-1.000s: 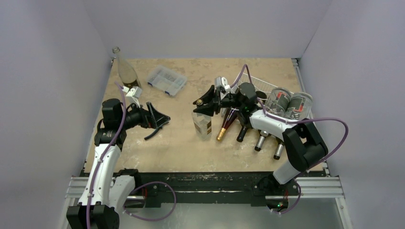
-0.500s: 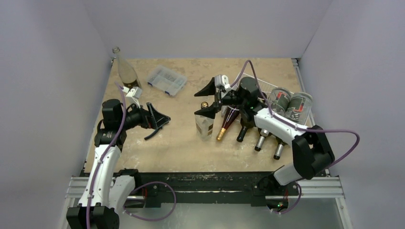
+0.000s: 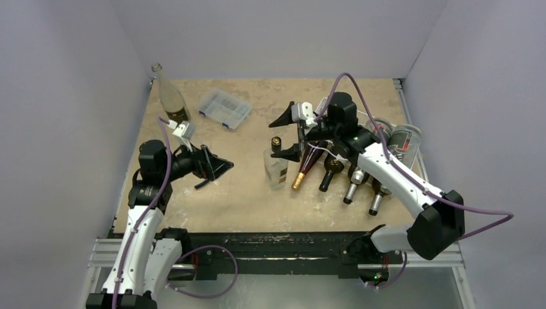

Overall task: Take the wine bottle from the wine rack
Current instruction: Place the wine bottle at the center of the board, then pick up the wine bottle from the center of the board.

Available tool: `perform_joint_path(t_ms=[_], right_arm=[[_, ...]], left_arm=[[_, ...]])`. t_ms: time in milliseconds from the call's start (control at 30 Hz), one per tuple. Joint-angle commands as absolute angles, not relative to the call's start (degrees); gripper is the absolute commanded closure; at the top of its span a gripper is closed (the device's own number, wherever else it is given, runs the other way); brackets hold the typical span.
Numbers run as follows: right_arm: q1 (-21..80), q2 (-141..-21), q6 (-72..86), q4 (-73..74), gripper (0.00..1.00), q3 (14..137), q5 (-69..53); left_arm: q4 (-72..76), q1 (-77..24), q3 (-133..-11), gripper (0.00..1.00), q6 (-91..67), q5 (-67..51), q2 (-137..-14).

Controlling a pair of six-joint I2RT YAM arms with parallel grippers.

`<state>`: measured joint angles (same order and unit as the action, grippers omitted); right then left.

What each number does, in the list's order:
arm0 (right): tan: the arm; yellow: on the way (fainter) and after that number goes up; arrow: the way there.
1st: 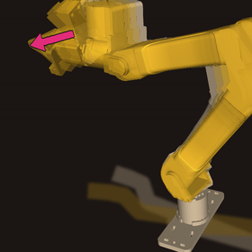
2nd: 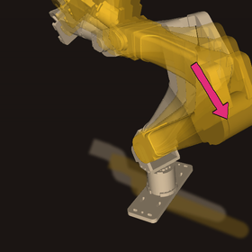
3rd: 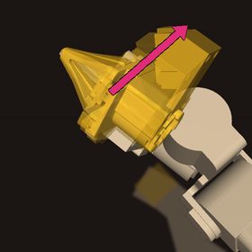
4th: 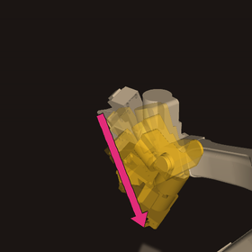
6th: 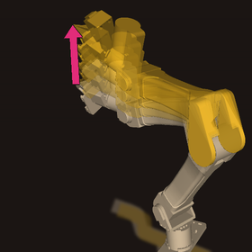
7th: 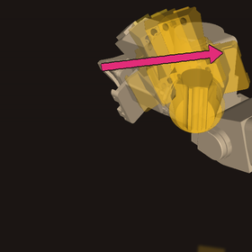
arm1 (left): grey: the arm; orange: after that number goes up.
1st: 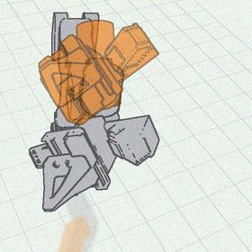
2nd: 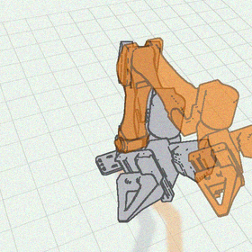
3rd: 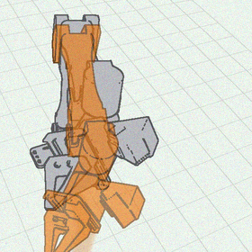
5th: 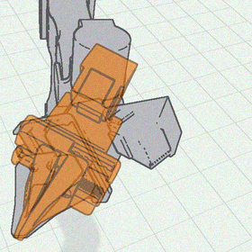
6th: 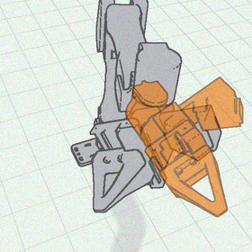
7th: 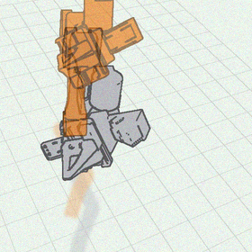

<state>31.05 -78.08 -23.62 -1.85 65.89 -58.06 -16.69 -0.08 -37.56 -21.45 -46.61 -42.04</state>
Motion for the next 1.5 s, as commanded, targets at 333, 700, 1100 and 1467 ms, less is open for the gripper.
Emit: perform_joint_path(t_ms=[333, 700, 1100, 1467], right_arm=[[20.7, -68.8, -31.5, 11.6, 0.04, 66.2, -68.3], [14.0, -61.1, -36.0, 21.4, 0.01, 60.3, -66.7], [2.1, -57.5, -36.0, 22.0, 0.01, 54.3, -72.5], [1.5, -59.2, -38.9, 23.4, 0.01, 53.3, -72.1]], left_arm=[[-6.5, -6.8, -33.6, 0.00, -20.3, -43.9, -35.5], [-6.2, -20.8, -34.5, 0.00, -17.4, -35.3, -35.9], [-2.5, -37.1, -36.1, 0.00, -1.1, -19.3, -39.8], [12.6, -38.8, -35.2, 0.00, 4.9, -18.3, -44.0]])
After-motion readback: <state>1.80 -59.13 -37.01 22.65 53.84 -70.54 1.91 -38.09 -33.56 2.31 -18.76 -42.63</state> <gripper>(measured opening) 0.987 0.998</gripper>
